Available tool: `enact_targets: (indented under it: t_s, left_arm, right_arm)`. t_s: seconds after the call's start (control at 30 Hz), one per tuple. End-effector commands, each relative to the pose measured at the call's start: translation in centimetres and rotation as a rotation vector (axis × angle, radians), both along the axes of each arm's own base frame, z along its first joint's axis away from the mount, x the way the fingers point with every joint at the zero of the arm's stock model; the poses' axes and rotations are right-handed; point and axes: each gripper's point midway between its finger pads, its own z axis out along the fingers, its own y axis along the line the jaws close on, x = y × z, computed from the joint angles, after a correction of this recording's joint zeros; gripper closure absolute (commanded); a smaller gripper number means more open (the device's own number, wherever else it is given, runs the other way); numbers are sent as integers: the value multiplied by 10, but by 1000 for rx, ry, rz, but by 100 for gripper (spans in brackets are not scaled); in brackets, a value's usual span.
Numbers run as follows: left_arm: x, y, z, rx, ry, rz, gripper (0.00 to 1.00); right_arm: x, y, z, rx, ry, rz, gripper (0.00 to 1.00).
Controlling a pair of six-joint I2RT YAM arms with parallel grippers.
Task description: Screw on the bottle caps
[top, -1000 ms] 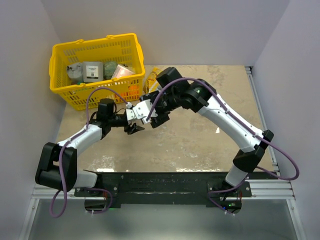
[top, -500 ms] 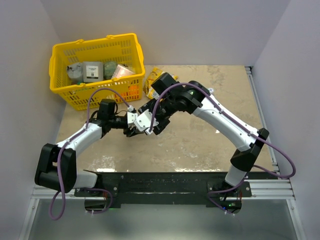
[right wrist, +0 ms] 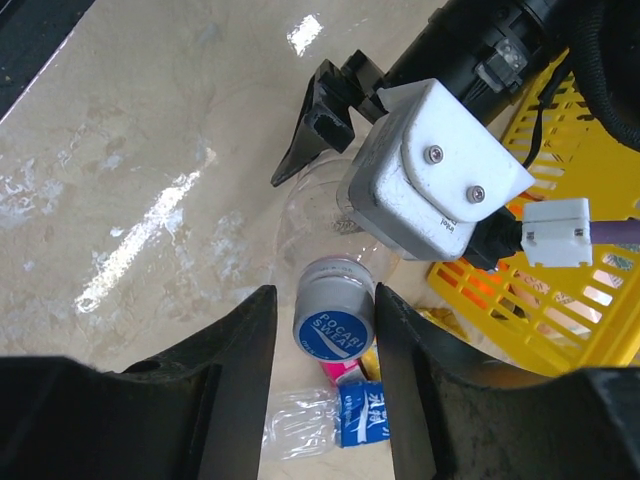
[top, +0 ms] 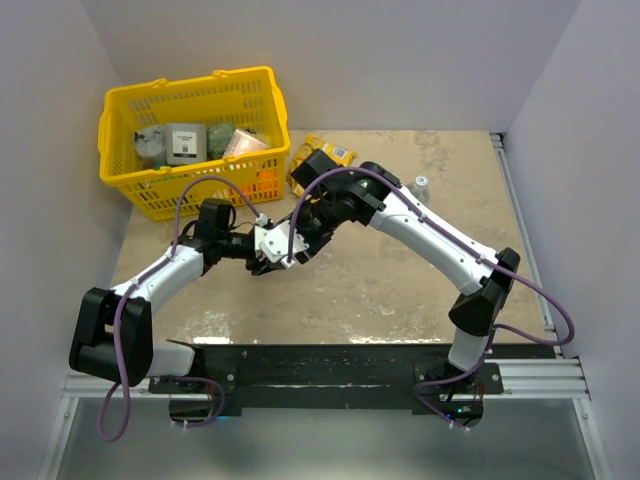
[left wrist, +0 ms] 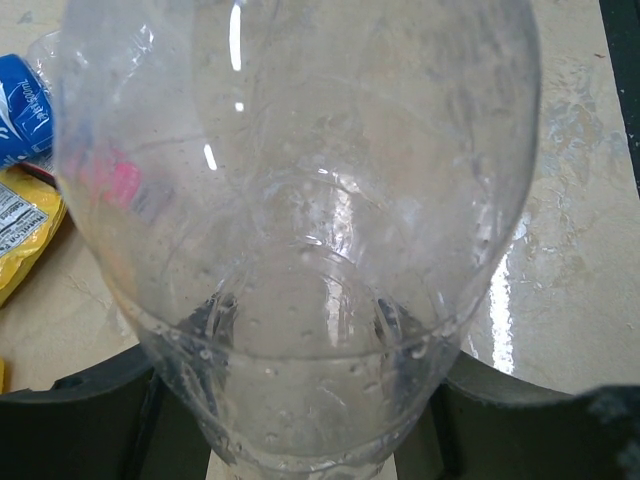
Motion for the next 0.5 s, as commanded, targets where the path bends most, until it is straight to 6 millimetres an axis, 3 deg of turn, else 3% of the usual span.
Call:
enact_targets:
  t_s: [0.0, 0.2, 0.33, 0.37, 0.43, 0.47]
  left_arm:
    - [7, -8, 27, -42, -99, -36, 100]
    - [24, -6, 36, -80, -128, 66, 100]
    - [49, 1, 57, -157, -203, 259, 100]
    - [64, 11, 70, -179, -290, 361, 100]
    - [74, 19, 80, -245, -277, 486, 100]
    - [84, 28, 86, -257, -309, 568, 100]
  right_arm:
    - [3, -1, 10, 10, -29, -10, 60]
    - [19, 6, -4, -3, 114, -228, 79]
    - [19, 9, -31, -47, 402, -552, 89]
    - [26, 6, -36, -48, 461, -629, 92]
    - [22, 11, -49, -70, 673, -790, 94]
    - [31, 6, -54, -70, 750, -877, 98]
